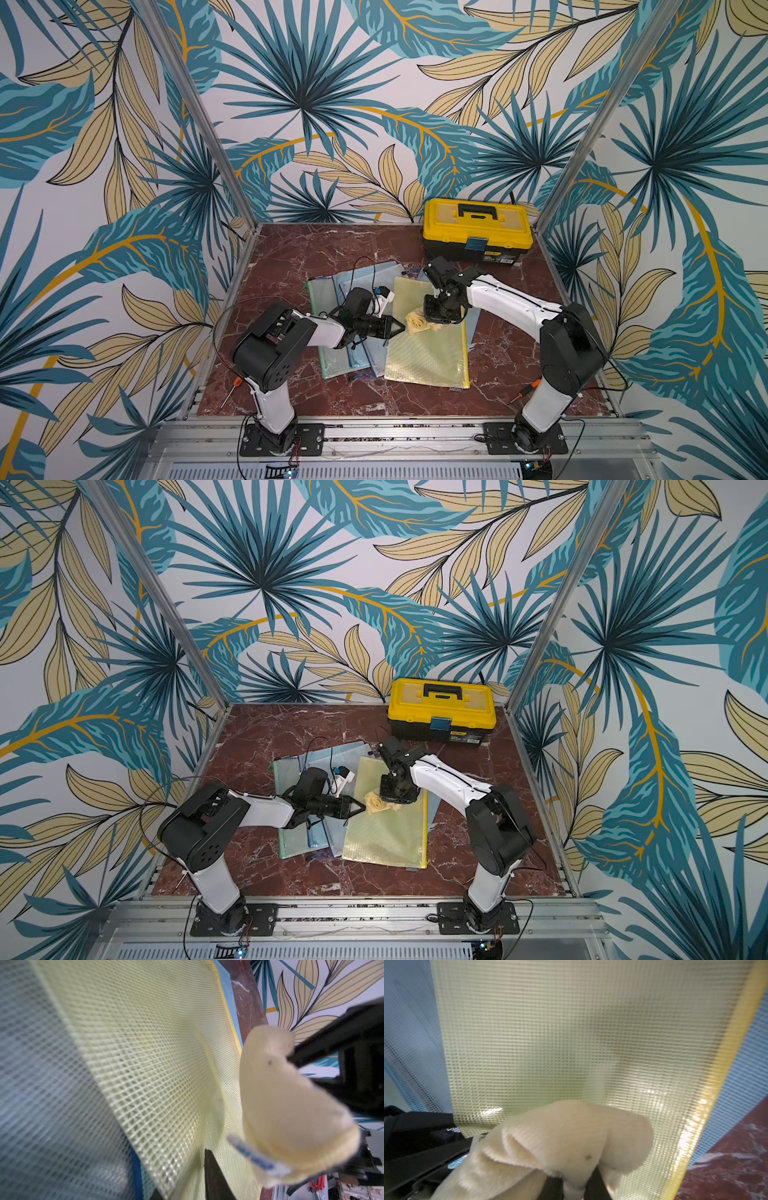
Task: Wipe the document bag
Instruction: Wipe the dirt from the document bag.
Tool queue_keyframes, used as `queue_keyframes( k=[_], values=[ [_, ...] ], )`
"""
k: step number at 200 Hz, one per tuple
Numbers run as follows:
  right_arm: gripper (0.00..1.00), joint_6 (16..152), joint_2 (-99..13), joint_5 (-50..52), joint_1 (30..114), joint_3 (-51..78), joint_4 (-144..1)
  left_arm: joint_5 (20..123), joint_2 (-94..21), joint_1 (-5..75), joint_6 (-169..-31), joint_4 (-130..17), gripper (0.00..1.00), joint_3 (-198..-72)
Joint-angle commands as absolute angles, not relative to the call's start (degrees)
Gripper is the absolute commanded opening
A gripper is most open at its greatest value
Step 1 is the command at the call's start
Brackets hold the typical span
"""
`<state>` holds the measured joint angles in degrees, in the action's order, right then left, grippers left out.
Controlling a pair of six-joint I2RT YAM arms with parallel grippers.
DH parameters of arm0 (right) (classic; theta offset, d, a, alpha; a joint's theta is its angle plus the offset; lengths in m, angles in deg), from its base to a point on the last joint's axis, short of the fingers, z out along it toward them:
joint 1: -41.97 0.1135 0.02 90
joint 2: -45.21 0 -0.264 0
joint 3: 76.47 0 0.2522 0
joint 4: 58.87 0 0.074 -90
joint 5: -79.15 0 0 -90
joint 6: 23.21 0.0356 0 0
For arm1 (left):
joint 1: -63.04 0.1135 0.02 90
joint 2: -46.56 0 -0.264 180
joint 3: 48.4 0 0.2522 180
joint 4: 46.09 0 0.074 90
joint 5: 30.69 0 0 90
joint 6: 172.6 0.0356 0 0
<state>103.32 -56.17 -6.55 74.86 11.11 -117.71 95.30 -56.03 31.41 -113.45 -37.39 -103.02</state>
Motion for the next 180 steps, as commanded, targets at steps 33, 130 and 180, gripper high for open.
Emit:
queue_keyframes(
  k=[33, 130, 180],
  values=[
    [0.0, 104.5, -61.0, -9.1, 75.1, 7.7, -117.1, 93.1, -61.5, 31.1, -117.7, -35.7, 0.22, -108.9],
    [0.0, 102.5, -52.8, -8.7, 67.6, 1.1, -118.3, 91.7, -61.7, 31.3, -119.8, -35.8, 0.02, -110.4],
    [0.0, 106.7, -67.3, -1.4, 78.7, 13.4, -113.6, 90.8, -62.5, 31.3, -121.0, -35.8, 0.01, -111.1]
  ],
)
